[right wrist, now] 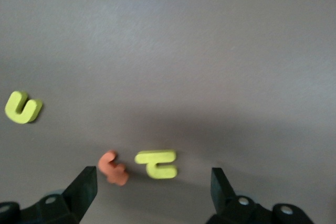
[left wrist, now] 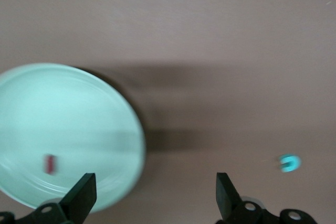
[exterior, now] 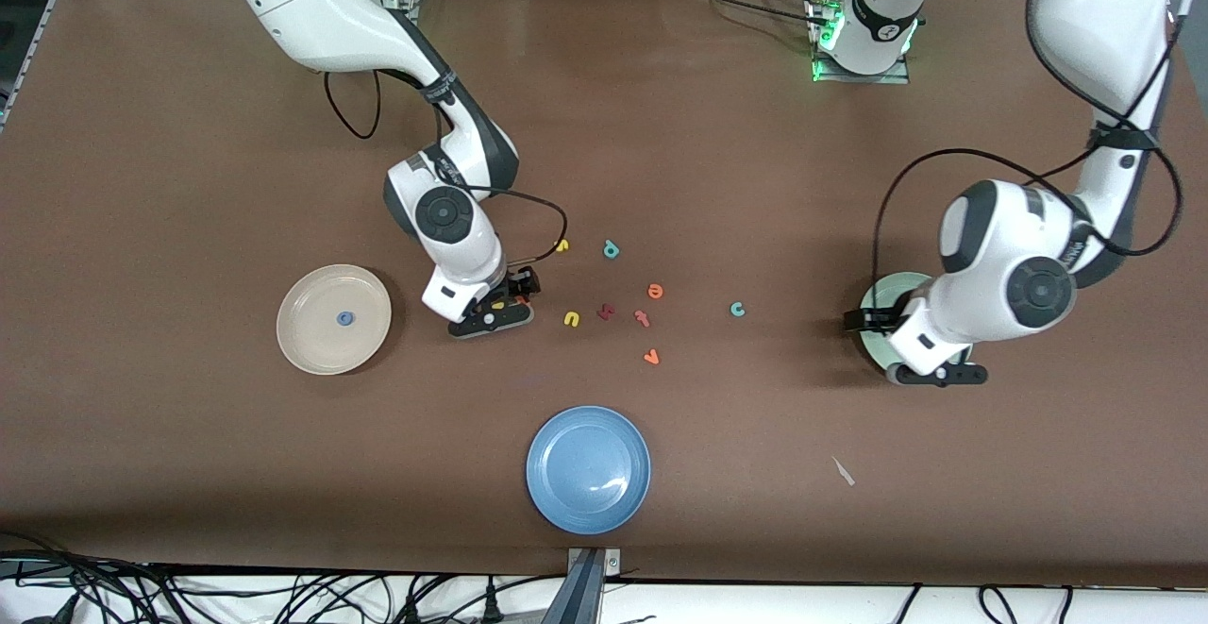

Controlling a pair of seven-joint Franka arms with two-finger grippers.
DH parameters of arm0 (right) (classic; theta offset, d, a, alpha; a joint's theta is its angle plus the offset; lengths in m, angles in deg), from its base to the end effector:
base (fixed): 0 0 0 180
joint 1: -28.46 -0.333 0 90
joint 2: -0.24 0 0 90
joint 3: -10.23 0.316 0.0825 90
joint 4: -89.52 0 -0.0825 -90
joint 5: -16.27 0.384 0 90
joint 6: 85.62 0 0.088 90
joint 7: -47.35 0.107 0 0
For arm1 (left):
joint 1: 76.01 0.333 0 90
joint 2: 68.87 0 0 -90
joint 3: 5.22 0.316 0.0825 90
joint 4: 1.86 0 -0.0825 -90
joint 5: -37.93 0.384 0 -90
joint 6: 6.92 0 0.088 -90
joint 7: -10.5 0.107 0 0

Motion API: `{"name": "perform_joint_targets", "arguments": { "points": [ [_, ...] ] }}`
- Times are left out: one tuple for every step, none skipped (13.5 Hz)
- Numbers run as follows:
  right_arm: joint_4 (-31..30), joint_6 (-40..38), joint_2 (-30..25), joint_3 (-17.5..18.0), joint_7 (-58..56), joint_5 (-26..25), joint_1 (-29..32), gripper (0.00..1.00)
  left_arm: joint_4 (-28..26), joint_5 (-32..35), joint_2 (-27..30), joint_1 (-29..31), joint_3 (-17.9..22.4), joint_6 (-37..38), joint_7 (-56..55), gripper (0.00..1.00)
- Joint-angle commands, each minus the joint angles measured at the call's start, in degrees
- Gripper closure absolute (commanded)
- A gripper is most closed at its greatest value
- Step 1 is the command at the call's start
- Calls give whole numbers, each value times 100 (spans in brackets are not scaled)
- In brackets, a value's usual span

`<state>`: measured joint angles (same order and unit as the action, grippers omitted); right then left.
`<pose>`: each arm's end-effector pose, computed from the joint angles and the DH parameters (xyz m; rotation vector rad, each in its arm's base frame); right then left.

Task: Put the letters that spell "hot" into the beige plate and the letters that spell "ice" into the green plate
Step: 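Grasp the teal c with the left gripper while the right gripper reaches yellow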

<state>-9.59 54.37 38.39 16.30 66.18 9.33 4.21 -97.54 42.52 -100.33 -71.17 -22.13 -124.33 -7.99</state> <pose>0.5859 0.3346 0.2039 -3.1045 -0.4171 -0.0857 0.6511 -0.1141 0.2860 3.0819 0.1540 -0.2515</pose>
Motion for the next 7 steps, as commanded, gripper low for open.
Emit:
{"name": "perform_joint_targets", "arguments": {
  "points": [
    [-21,10,8,44,-109,-70,105,4,41,-134,-246,-561,57,-482,-1204,0],
    [-56,97,34,44,-99,-70,88,5,41,-125,-386,-755,57,-780,-1836,0],
    [-82,168,61,44,-91,-70,53,6,41,-99,-527,-887,57,-983,-2373,0],
    [-117,238,96,44,-91,-70,44,8,41,-73,-667,-1019,57,-1055,-2778,0],
    [-187,360,96,35,-91,-70,44,8,32,-64,-756,-1116,57,-1056,-3000,0],
    [-231,423,96,35,-91,-70,44,10,14,-64,-852,-1213,57,-1056,-3124,0],
    [-232,441,131,35,-91,-70,35,12,14,-64,-958,-1344,66,-1064,-3186,0]
  ]
}}
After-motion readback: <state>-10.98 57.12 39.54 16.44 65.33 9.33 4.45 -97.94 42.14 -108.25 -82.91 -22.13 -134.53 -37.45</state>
